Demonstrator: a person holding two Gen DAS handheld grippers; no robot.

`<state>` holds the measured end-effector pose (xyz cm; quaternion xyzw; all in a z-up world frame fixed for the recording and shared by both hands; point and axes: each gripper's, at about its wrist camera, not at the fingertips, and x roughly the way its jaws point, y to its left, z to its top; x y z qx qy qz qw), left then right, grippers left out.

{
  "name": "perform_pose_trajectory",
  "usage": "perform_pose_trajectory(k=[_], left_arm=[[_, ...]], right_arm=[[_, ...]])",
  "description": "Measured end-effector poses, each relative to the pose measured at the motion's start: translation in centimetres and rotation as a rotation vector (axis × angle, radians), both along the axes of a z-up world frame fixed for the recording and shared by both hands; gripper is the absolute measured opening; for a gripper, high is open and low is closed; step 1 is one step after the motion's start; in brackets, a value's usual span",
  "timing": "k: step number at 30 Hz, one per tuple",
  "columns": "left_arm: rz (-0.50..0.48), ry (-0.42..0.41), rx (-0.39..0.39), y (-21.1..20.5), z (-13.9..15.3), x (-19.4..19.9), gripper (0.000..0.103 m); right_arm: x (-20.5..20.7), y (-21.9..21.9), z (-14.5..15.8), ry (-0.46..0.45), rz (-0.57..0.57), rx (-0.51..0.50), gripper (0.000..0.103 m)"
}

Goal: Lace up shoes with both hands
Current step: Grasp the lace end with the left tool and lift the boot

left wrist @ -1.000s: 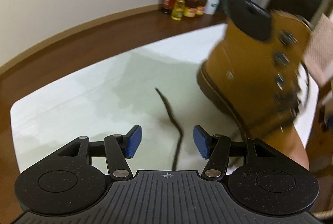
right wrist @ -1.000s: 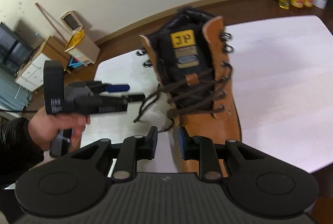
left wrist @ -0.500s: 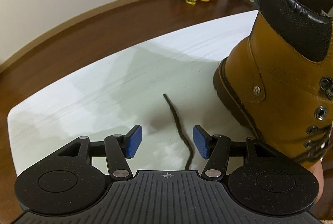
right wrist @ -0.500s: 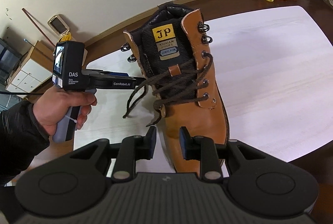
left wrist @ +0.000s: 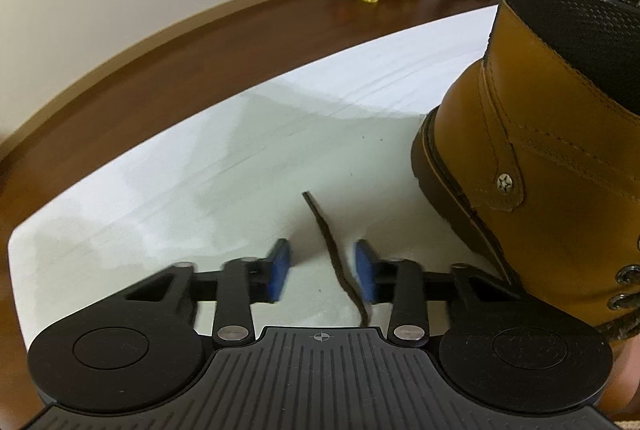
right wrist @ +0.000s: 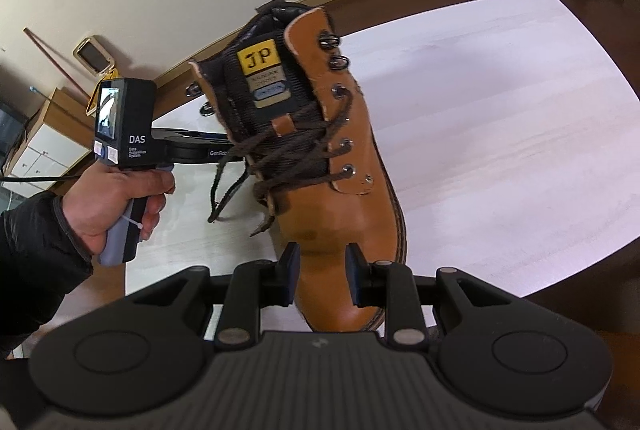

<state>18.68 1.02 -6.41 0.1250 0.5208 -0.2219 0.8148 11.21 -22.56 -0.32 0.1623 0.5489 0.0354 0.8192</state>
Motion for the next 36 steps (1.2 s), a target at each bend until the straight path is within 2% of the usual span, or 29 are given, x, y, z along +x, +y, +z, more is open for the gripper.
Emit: perform_pose_trajectory(k=[4,6,9,10,12,14,17,18,20,22,25,27,30,36], left_arm=[[0.010,0.032,-0.033,0.7,0.1,0.3,0.002],[0.060,0.053,-0.094,1.8,0.5,0.5,0.002],[0.192,0.112,-0.252,4.8,2.0,0.2,0.002],[0.275,0.139,-0.351,6.8,3.1,-0.3,0.002],[0.348,0.160,-0.437,8.7,4.2,-0.9,0.002],[0.467,0.204,-0.603,11.6,5.6,-2.1,0.002],[0.598,0.229,-0.766,14.5,7.1,-4.0,0.002],[0.621,0.234,-0.796,15.1,7.5,-4.5,0.002],[0.636,0.232,-0.825,15.5,7.9,-4.8,0.002],[0.638,0.233,-0.854,16.0,8.6,-5.6,0.002],[0.633,0.253,-0.887,16.3,9.2,-6.6,0.002],[0.626,0.258,-0.908,16.3,9.4,-7.1,0.002],[0.611,0.265,-0.930,15.9,9.3,-7.5,0.002],[0.579,0.281,-0.947,15.2,9.1,-7.8,0.002]], right_arm=[[-0.1,-0.4,-0.1,-0.007,-0.022,0.015,0.028],[0.0,-0.5,-0.1,-0.012,-0.033,0.034,0.028],[0.2,-0.4,-0.1,-0.025,-0.071,0.116,0.028],[0.3,-0.5,-0.3,-0.027,-0.098,0.174,0.029],[0.6,-0.5,-0.8,-0.024,-0.149,0.280,0.029],[1.0,-0.2,-2.2,-0.006,-0.235,0.470,0.029],[1.4,1.1,-4.5,0.023,-0.346,0.722,0.029],[1.5,1.6,-5.2,0.032,-0.386,0.804,0.029],[1.6,2.3,-6.0,0.044,-0.439,0.895,0.029],[1.8,4.0,-7.5,0.067,-0.547,1.070,0.029],[2.0,5.5,-8.3,0.082,-0.612,1.175,0.030],[2.0,6.9,-9.2,0.109,-0.694,1.276,0.030],[1.9,8.0,-10.1,0.125,-0.782,1.343,0.030],[1.4,9.1,-11.3,0.167,-0.889,1.428,0.030]])
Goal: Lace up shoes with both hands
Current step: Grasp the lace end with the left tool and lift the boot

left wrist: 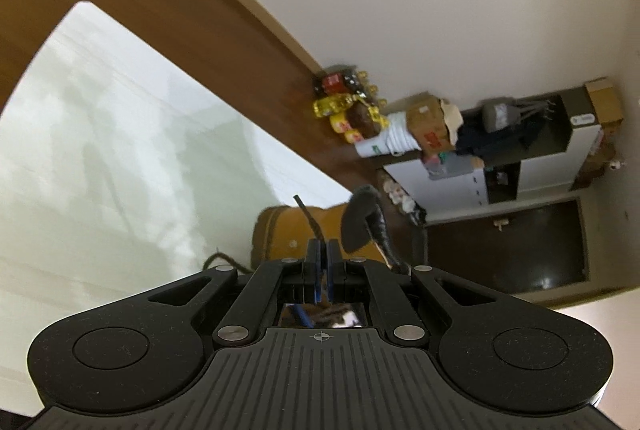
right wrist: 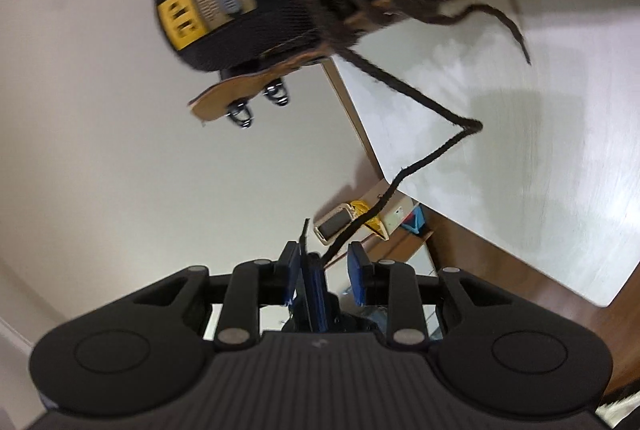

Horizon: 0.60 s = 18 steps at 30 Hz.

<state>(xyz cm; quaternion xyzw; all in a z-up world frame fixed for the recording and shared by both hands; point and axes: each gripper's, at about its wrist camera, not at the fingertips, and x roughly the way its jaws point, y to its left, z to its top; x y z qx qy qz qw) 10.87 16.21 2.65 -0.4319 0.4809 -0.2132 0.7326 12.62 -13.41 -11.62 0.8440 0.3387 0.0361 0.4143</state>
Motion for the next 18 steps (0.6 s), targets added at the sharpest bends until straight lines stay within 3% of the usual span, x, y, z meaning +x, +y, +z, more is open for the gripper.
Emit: perform_pose_trajectory(k=[3,4,5,7,8,10,13,16,18], left_arm=[[-0.011,-0.002,-0.007,-0.3,-0.2,-0.2,0.002],[-0.022,-0.005,-0.003,-0.5,-0.2,-0.3,0.002],[-0.033,-0.011,0.001,-0.6,-0.2,-0.4,0.002],[-0.070,-0.021,0.014,-1.0,-0.2,-0.3,0.003],[-0.100,-0.034,0.036,-1.4,-0.1,-0.3,0.003],[-0.151,-0.059,0.081,-2.1,0.1,-0.3,0.004],[-0.289,-0.160,0.228,-4.0,0.9,-0.6,0.010],[-0.430,-0.292,0.341,-6.3,1.8,-1.0,0.016],[-0.557,-0.438,0.432,-8.6,2.8,-1.4,0.026]], right_arm=[[0.2,0.4,-0.5,0.002,-0.027,0.069,0.026],[0.3,0.3,-0.3,-0.010,-0.030,0.066,0.011],[0.5,0.0,0.3,-0.027,-0.013,0.035,0.004],[0.9,-0.6,1.3,-0.059,0.020,-0.032,0.004],[1.0,-1.0,1.9,-0.070,0.038,-0.077,0.004],[1.2,-2.9,4.6,-0.112,0.099,-0.279,0.004],[0.7,-5.5,8.2,-0.165,0.131,-0.507,0.004],[0.0,-7.7,10.5,-0.183,0.128,-0.614,0.004],[-0.4,-9.3,11.9,-0.192,0.129,-0.674,0.004]])
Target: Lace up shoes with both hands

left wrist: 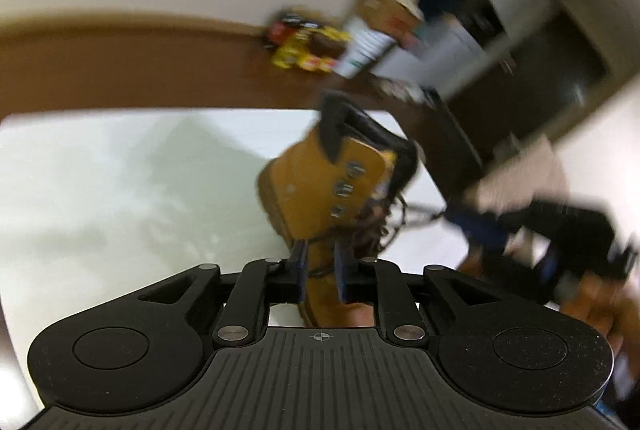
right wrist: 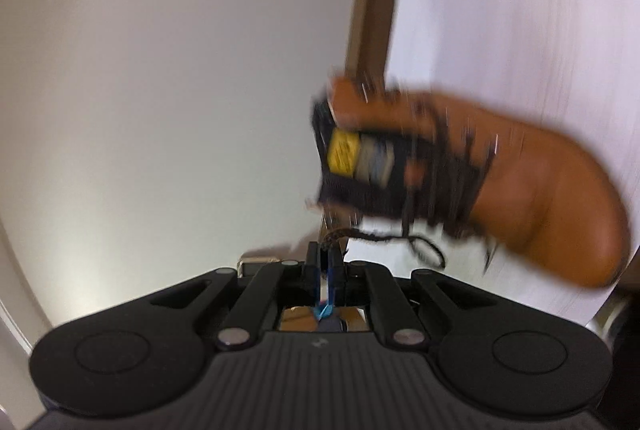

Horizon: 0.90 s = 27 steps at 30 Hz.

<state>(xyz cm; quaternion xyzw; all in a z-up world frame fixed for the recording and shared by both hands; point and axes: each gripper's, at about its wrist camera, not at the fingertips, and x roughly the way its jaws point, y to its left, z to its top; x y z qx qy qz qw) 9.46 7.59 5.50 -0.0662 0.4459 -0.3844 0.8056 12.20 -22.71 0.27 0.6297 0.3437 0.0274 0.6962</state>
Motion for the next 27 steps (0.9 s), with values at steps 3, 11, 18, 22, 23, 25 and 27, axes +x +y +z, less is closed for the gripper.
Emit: perform_pose_trajectory(k=[3,11,18,22,23,25,27], left_arm=[[-0.158,-0.178,0.086,-2.7,1.2,-0.7,0.029],[-0.622,-0.563,0.217,-8.7,2.6,-3.2,0.029],[-0.861,-0.691,0.286,-10.9,0.4,-4.7,0.025],[-0.899,-0.673,0.305,-11.7,-0.3,-4.6,0.002],[-0.899,-0.663,0.303,-11.8,-0.3,-4.7,0.002],[-0.895,-0.654,0.290,-11.8,-0.1,-4.8,0.002],[-0.891,-0.631,0.266,-11.8,0.8,-5.2,0.002]], right_arm=[[-0.7,-2.2,1.8,-0.017,0.007,-0.082,0.004],[-1.5,-3.8,3.1,-0.015,0.139,-0.137,0.004],[-3.6,-4.6,1.9,-0.013,0.172,-0.121,0.005],[-3.8,-4.8,1.3,-0.013,0.161,-0.114,0.005],[-3.8,-4.8,1.1,-0.014,0.156,-0.112,0.005],[-3.5,-5.0,0.2,-0.016,0.134,-0.087,0.010],[-3.8,-5.7,-1.0,-0.027,0.071,-0.009,0.015]])
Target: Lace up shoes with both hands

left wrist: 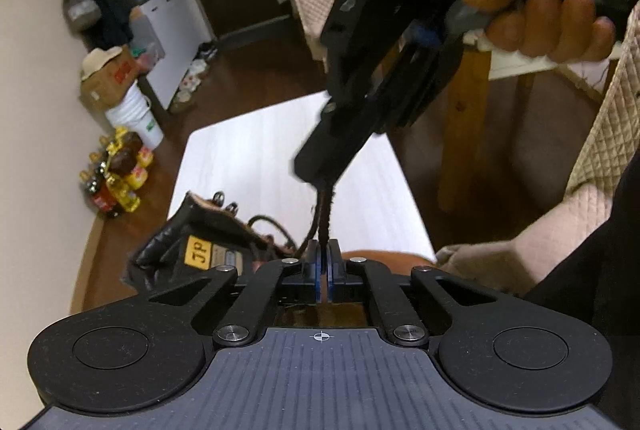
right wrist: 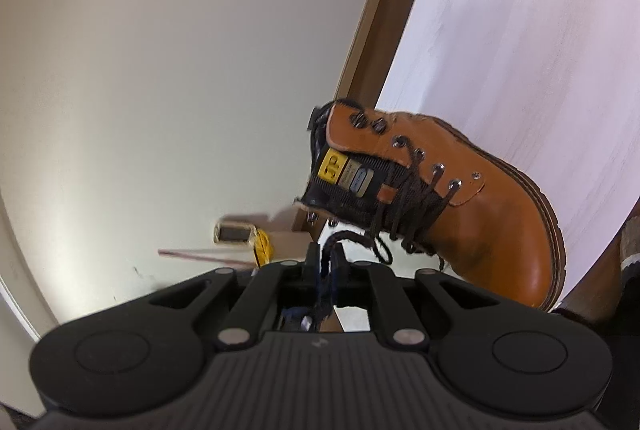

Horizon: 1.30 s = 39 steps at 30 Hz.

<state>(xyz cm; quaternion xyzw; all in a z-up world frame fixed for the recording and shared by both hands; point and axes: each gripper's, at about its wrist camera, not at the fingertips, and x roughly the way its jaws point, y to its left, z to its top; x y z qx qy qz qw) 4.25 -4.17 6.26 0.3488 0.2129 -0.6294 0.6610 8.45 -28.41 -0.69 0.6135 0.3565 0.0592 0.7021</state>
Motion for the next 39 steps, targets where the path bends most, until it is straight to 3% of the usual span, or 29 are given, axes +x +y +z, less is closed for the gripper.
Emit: perform_pose_trajectory(k=[4,7,8,11,12,14,16,21,23,28,37,39], left_arm=[[0.014,0.043,-0.027,-0.1,1.1,-0.8,0.002],[0.059,0.075,-0.050,-0.4,2.1,-0.9,0.002],[0.082,0.087,-0.055,-0.8,2.1,-0.7,0.002],[0.137,0.122,-0.058,-1.6,2.0,0.0,0.002],[0.150,0.136,-0.054,-1.8,2.0,0.1,0.002],[0.160,0.135,-0.035,-2.0,1.6,0.2,0.002],[0.167,0.130,-0.013,-2.1,1.2,0.4,0.002],[0.202,0.106,0.031,-1.4,1.4,0.9,0.002],[0.204,0.091,0.046,-1.1,1.4,1.3,0.002],[0.157,0.041,0.072,-0.4,2.0,1.2,0.002],[0.110,-0.008,0.119,-0.3,1.7,0.1,0.002],[0.117,-0.004,0.118,-0.3,1.7,0.3,0.003]], right_arm=[[-0.4,-1.1,-4.3,-0.040,-0.167,0.362,0.015],[-1.0,-1.9,-4.9,-0.114,-0.266,0.493,0.015],[-1.6,-2.5,-4.1,-0.166,-0.308,0.477,0.015],[-3.8,-4.8,0.7,-0.321,-0.411,0.213,0.016],[-4.1,-5.0,1.5,-0.324,-0.403,0.155,0.022],[-4.6,-5.4,2.9,-0.292,-0.372,0.017,0.023],[-5.0,-5.2,1.9,-0.164,-0.327,-0.021,0.023],[-5.4,-3.2,-1.4,-0.036,-0.232,0.076,0.024],[-5.4,-1.6,-3.6,0.014,-0.181,0.197,0.024],[-4.8,1.3,-6.5,0.028,-0.127,0.401,0.028],[-2.5,1.9,-7.3,-0.002,-0.079,0.418,0.027],[-2.3,1.9,-7.0,-0.003,-0.054,0.399,0.019]])
